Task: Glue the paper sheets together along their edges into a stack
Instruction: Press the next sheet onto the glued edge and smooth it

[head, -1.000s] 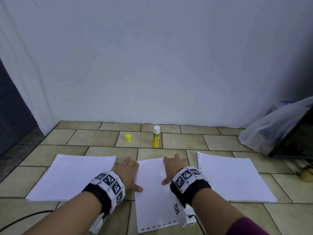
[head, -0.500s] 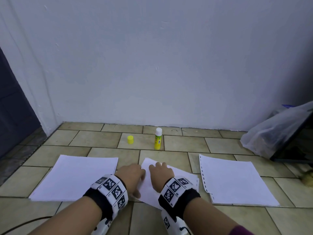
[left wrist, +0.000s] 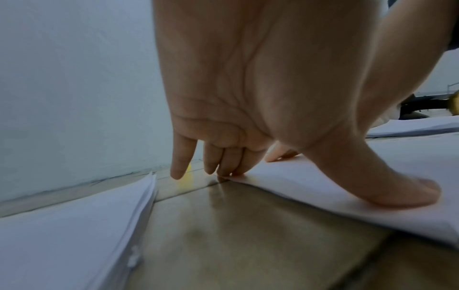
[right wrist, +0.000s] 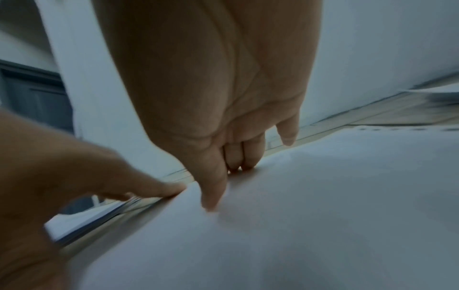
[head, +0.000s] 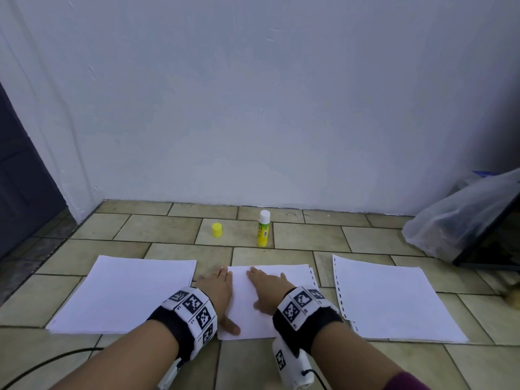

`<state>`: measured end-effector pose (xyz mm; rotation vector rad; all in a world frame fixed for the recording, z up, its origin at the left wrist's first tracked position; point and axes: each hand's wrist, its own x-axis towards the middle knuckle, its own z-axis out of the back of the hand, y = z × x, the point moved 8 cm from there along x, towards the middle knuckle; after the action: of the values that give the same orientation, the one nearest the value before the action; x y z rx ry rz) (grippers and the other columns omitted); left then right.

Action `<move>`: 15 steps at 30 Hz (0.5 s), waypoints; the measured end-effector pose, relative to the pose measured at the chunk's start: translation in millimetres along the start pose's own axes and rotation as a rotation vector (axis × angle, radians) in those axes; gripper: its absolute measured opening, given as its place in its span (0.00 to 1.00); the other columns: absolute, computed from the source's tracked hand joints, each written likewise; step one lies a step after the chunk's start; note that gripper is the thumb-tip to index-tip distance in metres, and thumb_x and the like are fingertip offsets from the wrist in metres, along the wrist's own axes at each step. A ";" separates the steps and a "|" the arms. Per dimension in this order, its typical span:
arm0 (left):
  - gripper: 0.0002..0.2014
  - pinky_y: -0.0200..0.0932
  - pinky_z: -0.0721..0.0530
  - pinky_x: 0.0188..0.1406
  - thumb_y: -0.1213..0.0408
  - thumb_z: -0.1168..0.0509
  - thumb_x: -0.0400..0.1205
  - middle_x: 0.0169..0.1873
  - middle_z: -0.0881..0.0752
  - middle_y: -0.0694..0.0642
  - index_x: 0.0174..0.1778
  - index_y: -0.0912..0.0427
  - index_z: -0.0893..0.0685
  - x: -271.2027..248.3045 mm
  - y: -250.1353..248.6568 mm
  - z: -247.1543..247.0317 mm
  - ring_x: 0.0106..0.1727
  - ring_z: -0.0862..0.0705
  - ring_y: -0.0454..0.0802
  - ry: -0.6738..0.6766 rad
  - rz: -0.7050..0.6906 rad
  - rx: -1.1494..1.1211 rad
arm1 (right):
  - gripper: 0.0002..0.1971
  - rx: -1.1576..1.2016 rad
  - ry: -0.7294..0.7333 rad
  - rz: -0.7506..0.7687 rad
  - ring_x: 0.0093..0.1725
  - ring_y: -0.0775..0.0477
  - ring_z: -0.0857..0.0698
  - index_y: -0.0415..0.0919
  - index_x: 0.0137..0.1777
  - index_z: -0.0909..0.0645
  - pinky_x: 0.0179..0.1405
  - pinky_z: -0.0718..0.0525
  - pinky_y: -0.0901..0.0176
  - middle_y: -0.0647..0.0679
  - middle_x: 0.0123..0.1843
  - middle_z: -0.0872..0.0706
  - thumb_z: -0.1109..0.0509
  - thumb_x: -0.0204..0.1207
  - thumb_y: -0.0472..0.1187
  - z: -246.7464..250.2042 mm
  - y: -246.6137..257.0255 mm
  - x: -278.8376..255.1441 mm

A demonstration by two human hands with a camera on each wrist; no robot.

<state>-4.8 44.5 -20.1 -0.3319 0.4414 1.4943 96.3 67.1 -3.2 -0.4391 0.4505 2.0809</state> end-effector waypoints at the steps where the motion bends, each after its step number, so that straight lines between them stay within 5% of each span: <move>1: 0.65 0.54 0.51 0.84 0.33 0.29 0.69 0.84 0.61 0.61 0.83 0.67 0.64 0.9 -0.4 0.4 0.85 0.59 0.55 0.001 -0.001 0.010 | 0.36 0.042 -0.011 -0.025 0.83 0.46 0.43 0.43 0.85 0.57 0.83 0.50 0.41 0.50 0.86 0.55 0.40 0.84 0.40 1.8 -11.7 -2.8; 6: 0.62 0.55 0.51 0.84 0.34 0.32 0.72 0.84 0.61 0.60 0.83 0.67 0.64 -4.3 -3.7 3.4 0.85 0.61 0.54 0.005 -0.020 0.022 | 0.35 0.166 -0.030 -0.181 0.81 0.44 0.38 0.45 0.84 0.51 0.80 0.40 0.50 0.49 0.85 0.44 0.39 0.83 0.53 2.2 -76.1 -13.7; 9: 0.60 0.56 0.51 0.84 0.34 0.33 0.74 0.84 0.62 0.60 0.83 0.67 0.64 -7.5 -4.9 5.0 0.85 0.61 0.55 0.011 -0.023 0.039 | 0.37 0.172 -0.052 -0.219 0.82 0.45 0.39 0.47 0.84 0.49 0.79 0.39 0.55 0.50 0.85 0.43 0.35 0.81 0.54 4.4 -94.3 -21.2; 15: 0.60 0.55 0.50 0.84 0.35 0.32 0.74 0.85 0.61 0.59 0.83 0.66 0.64 -11.4 -3.6 8.0 0.85 0.61 0.53 0.013 -0.023 0.016 | 0.42 0.127 -0.118 -0.282 0.72 0.44 0.26 0.42 0.79 0.39 0.70 0.25 0.54 0.44 0.73 0.26 0.22 0.70 0.48 10.0 -89.6 -21.3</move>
<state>-0.9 38.1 -7.8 -0.3336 0.4585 1.4662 182.2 101.2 2.6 -0.2850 0.4220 1.7837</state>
